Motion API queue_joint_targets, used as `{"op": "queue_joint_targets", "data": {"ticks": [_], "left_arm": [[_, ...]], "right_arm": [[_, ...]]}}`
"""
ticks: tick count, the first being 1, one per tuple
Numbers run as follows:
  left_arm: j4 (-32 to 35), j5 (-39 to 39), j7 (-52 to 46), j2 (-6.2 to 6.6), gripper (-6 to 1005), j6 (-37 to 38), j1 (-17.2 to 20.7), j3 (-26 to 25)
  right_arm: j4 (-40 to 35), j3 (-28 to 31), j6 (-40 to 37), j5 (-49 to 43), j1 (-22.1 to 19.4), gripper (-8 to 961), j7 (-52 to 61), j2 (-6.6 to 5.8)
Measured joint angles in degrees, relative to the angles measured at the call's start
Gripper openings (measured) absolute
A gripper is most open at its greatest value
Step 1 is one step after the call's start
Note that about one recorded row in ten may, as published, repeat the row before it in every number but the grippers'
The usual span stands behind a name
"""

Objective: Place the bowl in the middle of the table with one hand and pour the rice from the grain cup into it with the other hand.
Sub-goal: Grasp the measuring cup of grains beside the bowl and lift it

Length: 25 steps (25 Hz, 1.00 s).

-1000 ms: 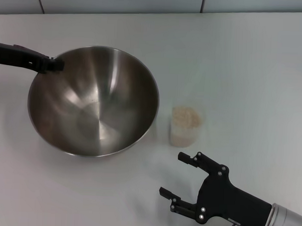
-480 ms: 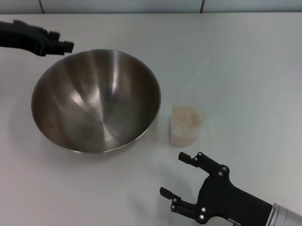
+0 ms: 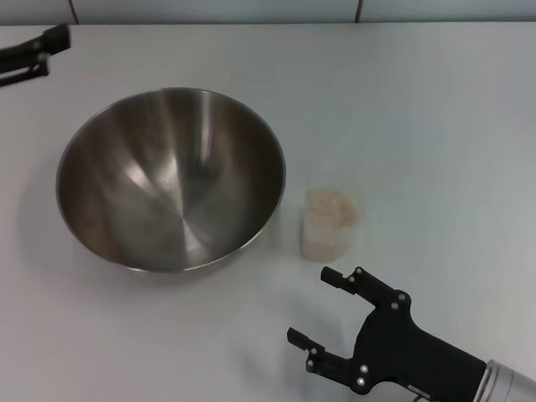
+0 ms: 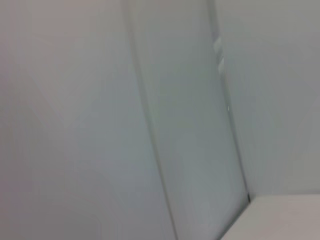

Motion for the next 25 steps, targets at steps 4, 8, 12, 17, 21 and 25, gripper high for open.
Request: {"op": "queue_joint_targets", "data": {"ticks": [4, 8, 12, 17, 21, 25], "left_arm": [[-7.48, -5.84, 14.81, -0.27, 844, 7.16, 6.98, -0.10], [-24.02, -5.92, 27.49, 0.74, 844, 12.67, 10.24, -3.05], [-33.27, -4.75, 34.99, 1.54, 844, 12.01, 11.85, -3.67], [-42.09, -1.88, 41.63, 1.99, 844, 7.19, 13.21, -3.70], [-43.42, -0.63, 44.53, 0.66, 844, 3.67, 14.09, -3.54], [-43.71, 1.20, 44.68, 0.04, 844, 0.45, 13.44, -3.23]], "right_arm": [[-0.01, 0.99, -0.31, 0.07, -0.26, 771, 0.00, -0.02], [-0.04, 1.55, -0.35, 0.07, -0.32, 768, 0.00, 0.01], [0.08, 1.98, -1.11, 0.07, -0.55, 766, -0.04, 0.05], [-0.24, 2.77, -5.06, 0.07, -2.03, 763, -0.68, -0.01], [-1.18, 5.77, -11.11, 0.07, -4.71, 761, -0.82, -0.15], [-2.04, 12.05, -17.17, 0.06, -8.34, 758, -0.96, -0.05]]}}
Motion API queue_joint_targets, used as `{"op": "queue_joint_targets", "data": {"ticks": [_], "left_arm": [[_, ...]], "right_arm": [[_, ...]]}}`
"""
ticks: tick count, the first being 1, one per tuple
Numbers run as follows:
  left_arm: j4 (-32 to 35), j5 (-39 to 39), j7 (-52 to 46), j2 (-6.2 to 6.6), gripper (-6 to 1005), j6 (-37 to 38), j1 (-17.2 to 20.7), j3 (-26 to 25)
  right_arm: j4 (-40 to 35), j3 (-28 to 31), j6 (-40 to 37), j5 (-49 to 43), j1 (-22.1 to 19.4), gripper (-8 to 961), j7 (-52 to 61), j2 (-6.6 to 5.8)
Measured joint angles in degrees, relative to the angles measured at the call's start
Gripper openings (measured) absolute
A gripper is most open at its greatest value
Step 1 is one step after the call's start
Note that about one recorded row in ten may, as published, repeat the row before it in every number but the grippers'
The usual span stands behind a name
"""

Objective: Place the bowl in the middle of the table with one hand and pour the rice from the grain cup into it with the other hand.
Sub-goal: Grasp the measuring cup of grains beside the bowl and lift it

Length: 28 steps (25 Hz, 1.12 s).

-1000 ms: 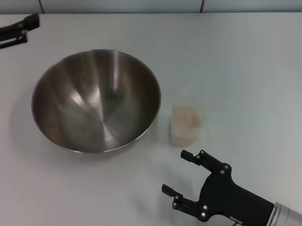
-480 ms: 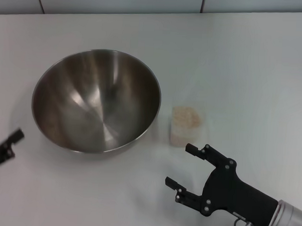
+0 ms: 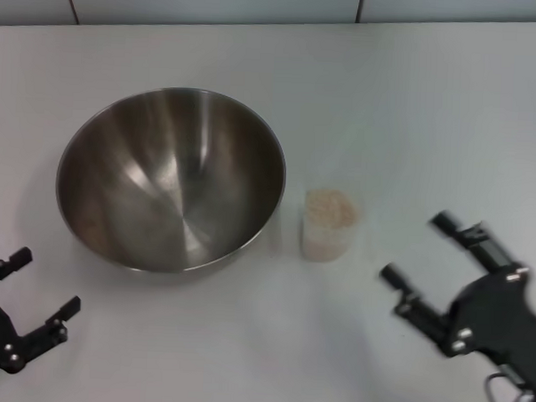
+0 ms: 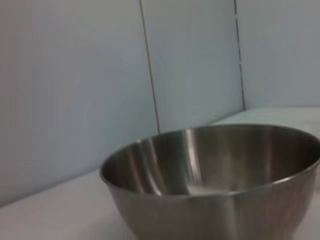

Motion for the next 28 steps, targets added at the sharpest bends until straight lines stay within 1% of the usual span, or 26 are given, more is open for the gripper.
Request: {"op": "queue_joint_targets", "data": {"ticks": [3, 4, 5, 7, 9, 12, 22, 28], "left_arm": [[-0.43, 0.71, -0.06, -0.03, 844, -0.47, -0.41, -0.16], [-0.43, 0.71, -0.06, -0.03, 844, -0.47, -0.41, -0.16], [-0.61, 0.88, -0.07, -0.04, 844, -0.60, -0.53, -0.23], [-0.61, 0.88, -0.07, -0.04, 844, -0.60, -0.53, -0.23], [-0.82, 0.96, -0.10, -0.05, 844, -0.88, -0.62, -0.28], [-1.16, 0.80, -0.10, -0.08, 843, -1.04, -0.72, -0.32], [-1.41, 0.57, -0.16, -0.18, 843, -1.11, -0.64, -0.43], [-1.48, 0.56, -0.43, -0.19, 843, -1.12, -0.84, -0.42]], "right_arm": [[-0.01, 6.46, -2.41, 0.00, -3.21, 756, -1.40, 0.06], [-0.01, 7.75, -2.47, 0.00, -3.81, 756, -1.95, 0.10], [0.03, 10.33, -2.16, 0.00, -5.06, 755, -3.24, 0.19], [0.03, 10.84, -1.58, 0.00, -5.32, 754, -3.56, 0.21], [0.13, 11.80, 0.98, 0.00, -5.46, 753, -4.01, 0.26], [0.58, 12.77, 5.38, 0.00, -4.58, 751, -4.16, 0.28], [2.84, 13.24, 17.79, 0.06, 0.83, 745, -4.37, 0.36], [5.94, 13.37, 22.95, 0.09, 1.97, 742, -10.08, 0.35]]}}
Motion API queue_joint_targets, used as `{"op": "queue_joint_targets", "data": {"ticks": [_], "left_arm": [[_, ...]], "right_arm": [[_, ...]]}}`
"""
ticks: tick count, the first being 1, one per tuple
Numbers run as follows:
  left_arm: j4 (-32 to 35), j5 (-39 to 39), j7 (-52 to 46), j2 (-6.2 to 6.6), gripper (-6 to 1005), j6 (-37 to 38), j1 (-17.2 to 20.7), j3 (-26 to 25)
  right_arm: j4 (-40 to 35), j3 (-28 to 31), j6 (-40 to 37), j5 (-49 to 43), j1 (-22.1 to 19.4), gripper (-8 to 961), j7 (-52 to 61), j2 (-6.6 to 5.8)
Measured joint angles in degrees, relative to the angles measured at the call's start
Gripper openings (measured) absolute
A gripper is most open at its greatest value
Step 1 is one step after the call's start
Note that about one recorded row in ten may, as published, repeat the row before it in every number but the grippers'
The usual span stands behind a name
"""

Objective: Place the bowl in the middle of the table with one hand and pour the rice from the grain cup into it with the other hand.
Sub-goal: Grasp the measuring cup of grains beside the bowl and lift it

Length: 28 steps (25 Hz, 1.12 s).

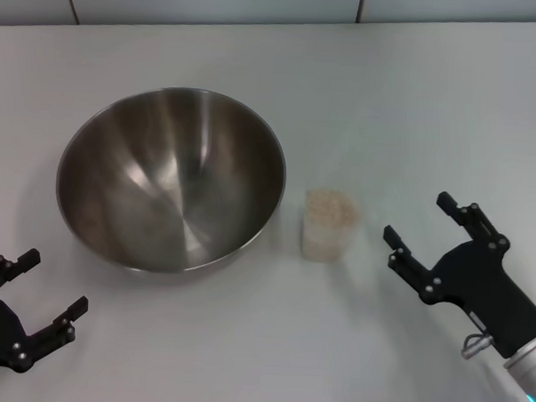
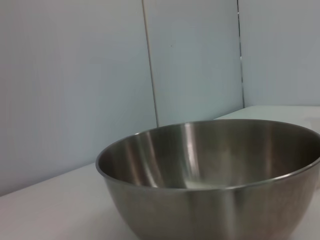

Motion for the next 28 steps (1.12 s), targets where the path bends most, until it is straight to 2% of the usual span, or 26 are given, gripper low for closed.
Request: {"op": "queue_joint_targets", "data": {"ticks": [12, 28], "left_arm": [[0.00, 0.00, -1.16, 0.00, 843, -0.02, -0.37, -0.11], [0.00, 0.00, -1.22, 0.09, 843, -0.09, -0.37, -0.18]], "right_arm": [[0.99, 2.43, 3.57, 0.00, 1.46, 735, -0.55, -0.04], [1.48, 2.60, 6.64, -0.05, 2.92, 725, -0.36, -0.03]]}}
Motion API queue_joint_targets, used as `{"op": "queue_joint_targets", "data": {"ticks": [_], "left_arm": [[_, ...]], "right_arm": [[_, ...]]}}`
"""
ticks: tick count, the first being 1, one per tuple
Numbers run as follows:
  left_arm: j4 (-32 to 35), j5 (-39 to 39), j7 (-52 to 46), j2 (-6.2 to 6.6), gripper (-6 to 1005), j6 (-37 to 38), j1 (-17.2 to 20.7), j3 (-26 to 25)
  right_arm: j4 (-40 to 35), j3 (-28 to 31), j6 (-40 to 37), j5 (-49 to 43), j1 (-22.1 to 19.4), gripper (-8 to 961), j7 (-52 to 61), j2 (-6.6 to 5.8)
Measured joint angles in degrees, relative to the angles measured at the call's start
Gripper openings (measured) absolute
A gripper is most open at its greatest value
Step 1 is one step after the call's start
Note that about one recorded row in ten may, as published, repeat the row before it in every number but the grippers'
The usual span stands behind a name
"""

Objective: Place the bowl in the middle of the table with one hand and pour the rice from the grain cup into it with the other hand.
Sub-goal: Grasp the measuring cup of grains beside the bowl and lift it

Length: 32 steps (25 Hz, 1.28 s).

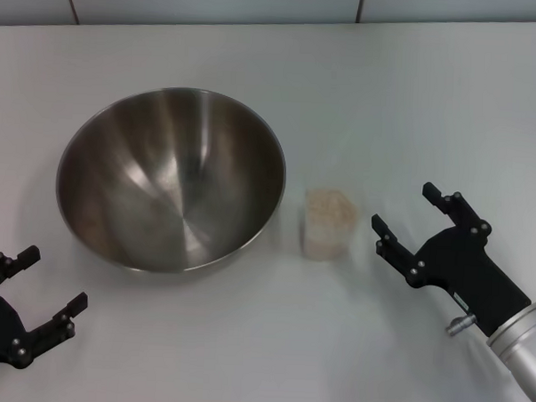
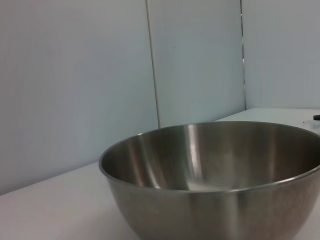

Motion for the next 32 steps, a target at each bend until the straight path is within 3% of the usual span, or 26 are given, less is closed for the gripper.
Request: {"op": "queue_joint_targets", "data": {"ticks": [32], "left_arm": [[-0.40, 0.40, -0.01, 0.03, 844, -1.42, 0.15, 0.01]], "right_arm": [[1.54, 2.46, 5.01, 0.14, 4.93, 706, 0.16, 0.06]]}}
